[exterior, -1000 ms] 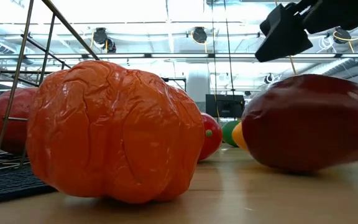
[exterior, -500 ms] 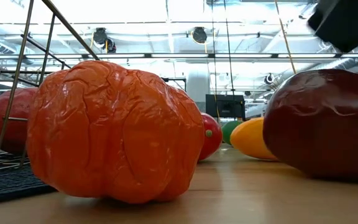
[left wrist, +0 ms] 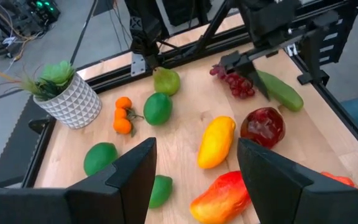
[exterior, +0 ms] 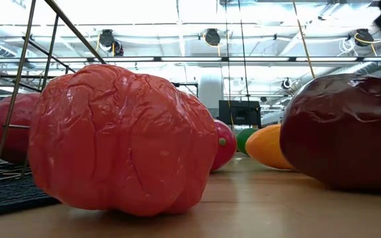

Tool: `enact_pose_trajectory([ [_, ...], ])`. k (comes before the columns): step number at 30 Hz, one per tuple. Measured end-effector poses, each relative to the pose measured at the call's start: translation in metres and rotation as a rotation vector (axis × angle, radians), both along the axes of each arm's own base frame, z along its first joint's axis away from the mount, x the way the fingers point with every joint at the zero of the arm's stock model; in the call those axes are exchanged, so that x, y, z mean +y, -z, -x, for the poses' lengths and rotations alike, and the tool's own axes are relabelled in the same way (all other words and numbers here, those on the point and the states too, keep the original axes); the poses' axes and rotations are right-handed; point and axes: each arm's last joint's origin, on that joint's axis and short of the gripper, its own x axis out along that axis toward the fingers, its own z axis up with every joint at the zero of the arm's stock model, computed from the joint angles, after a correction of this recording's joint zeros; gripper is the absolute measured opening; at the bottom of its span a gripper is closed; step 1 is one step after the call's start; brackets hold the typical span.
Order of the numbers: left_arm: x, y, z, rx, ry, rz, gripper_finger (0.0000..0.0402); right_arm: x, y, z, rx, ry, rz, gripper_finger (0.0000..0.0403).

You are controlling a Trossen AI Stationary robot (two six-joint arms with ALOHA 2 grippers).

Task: Build produce basket
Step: Put the dark red apple into the gold wire basket

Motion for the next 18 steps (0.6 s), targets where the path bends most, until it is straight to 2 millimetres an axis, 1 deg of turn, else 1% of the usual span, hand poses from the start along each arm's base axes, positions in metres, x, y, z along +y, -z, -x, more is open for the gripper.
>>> enact_pose_trajectory([
  [4, 0.0, 0.0, 0.0, 0.0, 0.0, 0.0, 0.0223, -0.004, 0.01, -0.001, 0.039, 0.042, 0.029, 0.0396],
  [9, 0.0, 0.0, 0.0, -0.001, 0.0, 0.0, 0.0223, -0.011, 0.015, -0.002, 0.09, 0.095, 0.029, 0.0398],
  [13, 0.0, 0.0, 0.0, -0.001, 0.002, -0.003, 0.0223, -0.015, 0.017, -0.002, 0.118, 0.106, 0.045, 0.0399],
  [18, 0.0, 0.0, 0.0, -0.004, 0.003, -0.005, 0.0223, -0.021, 0.021, -0.008, 0.144, 0.15, 0.018, 0.0399],
])
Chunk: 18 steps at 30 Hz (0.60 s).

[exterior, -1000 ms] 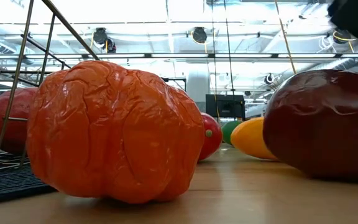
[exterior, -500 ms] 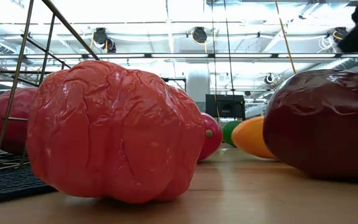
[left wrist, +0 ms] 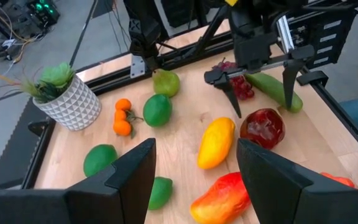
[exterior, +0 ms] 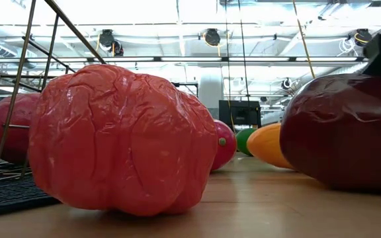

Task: Build produce basket
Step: Put the dark red apple into the gold wire basket

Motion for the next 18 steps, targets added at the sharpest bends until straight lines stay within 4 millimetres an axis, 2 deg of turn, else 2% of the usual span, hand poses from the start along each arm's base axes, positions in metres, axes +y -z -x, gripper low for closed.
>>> enact_pose_trajectory([
  [13, 0.0, 0.0, 0.0, -0.001, 0.002, -0.003, 0.0223, -0.012, 0.012, -0.015, 0.03, 0.061, 0.013, 0.0392],
  [18, 0.0, 0.0, 0.0, -0.001, 0.002, -0.004, 0.0223, -0.012, 0.013, -0.015, 0.038, 0.056, 0.002, 0.0353],
])
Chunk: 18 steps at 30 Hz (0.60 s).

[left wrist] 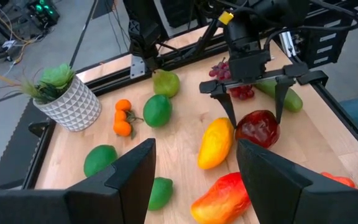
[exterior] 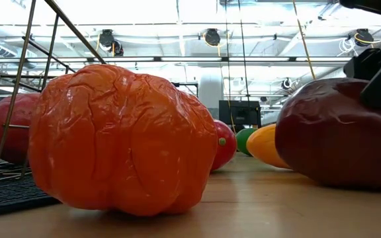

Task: Build produce basket
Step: Put the dark red apple into the gold wire basket

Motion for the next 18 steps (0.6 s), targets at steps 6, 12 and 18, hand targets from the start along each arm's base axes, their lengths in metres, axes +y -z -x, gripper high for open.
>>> enact_pose_trajectory([
  [6, 0.0, -0.001, -0.001, -0.011, 0.0, 0.005, 0.0223, 0.0, 0.0, 0.0, 0.001, -0.004, 0.003, 0.0288],
  [12, 0.0, -0.002, -0.001, -0.02, 0.001, 0.005, 0.0223, -0.003, -0.014, 0.0, -0.023, -0.04, 0.016, 0.0288],
  [18, 0.0, -0.002, -0.001, -0.02, 0.002, 0.005, 0.0223, -0.019, -0.053, -0.002, -0.107, -0.091, 0.061, 0.0293],
])
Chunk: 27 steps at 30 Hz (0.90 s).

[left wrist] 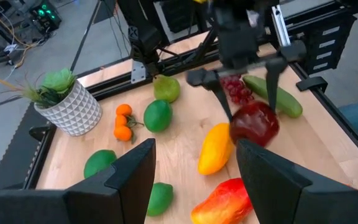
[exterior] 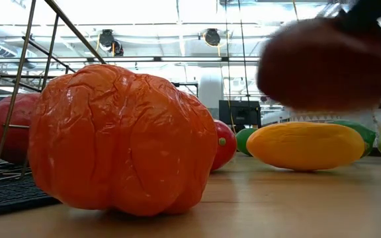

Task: Build produce basket
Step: Put the dark red apple into the gold wire basket

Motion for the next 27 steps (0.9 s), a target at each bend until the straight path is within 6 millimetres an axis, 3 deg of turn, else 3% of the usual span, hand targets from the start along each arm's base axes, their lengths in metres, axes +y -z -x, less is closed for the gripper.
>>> enact_pose_trajectory([
  [6, 0.0, 0.0, 0.0, 0.0, 0.0, 0.0, 0.0223, -0.03, -0.06, 0.009, -0.174, -0.006, 0.115, 0.0294],
  [11, 0.0, 0.0, 0.0, 0.001, -0.001, 0.0, 0.0223, -0.053, -0.114, 0.03, -0.367, 0.021, 0.204, 0.0294],
  [15, 0.0, 0.0, 0.0, 0.003, -0.003, 0.004, 0.0223, -0.069, -0.143, 0.048, -0.469, 0.027, 0.224, 0.0294],
  [21, 0.0, 0.0, 0.0, 0.004, -0.026, 0.054, 0.0223, -0.085, -0.165, 0.066, -0.549, 0.024, 0.246, 0.0294],
  [27, -0.001, 0.002, -0.001, 0.006, -0.046, 0.094, 0.0223, -0.082, -0.157, 0.063, -0.542, 0.019, 0.255, 0.0294],
])
